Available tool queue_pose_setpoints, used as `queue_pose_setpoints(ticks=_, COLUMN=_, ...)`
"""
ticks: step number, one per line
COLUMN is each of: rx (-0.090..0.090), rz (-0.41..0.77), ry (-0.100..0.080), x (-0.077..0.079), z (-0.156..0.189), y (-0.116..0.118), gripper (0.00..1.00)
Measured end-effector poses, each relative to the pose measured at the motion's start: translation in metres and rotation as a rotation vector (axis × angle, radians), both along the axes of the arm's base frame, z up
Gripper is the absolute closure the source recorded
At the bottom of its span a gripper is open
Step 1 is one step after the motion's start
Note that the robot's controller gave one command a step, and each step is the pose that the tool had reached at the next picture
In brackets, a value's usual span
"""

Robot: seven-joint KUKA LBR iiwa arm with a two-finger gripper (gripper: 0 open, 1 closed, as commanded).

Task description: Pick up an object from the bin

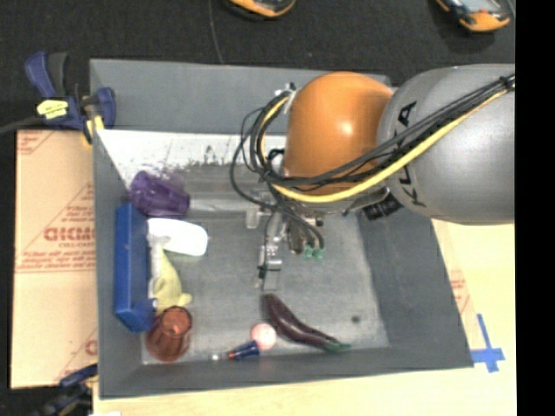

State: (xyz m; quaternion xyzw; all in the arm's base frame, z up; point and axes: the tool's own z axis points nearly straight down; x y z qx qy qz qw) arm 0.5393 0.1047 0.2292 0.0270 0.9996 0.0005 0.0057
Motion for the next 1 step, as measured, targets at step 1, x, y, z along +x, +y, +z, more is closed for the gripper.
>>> queue_pose_setpoints(ticks=1, rx=-0.001, rz=0.107, ry=-0.001, x=-0.0361, z=-0.0116, y=-0.0209, gripper=0.00)
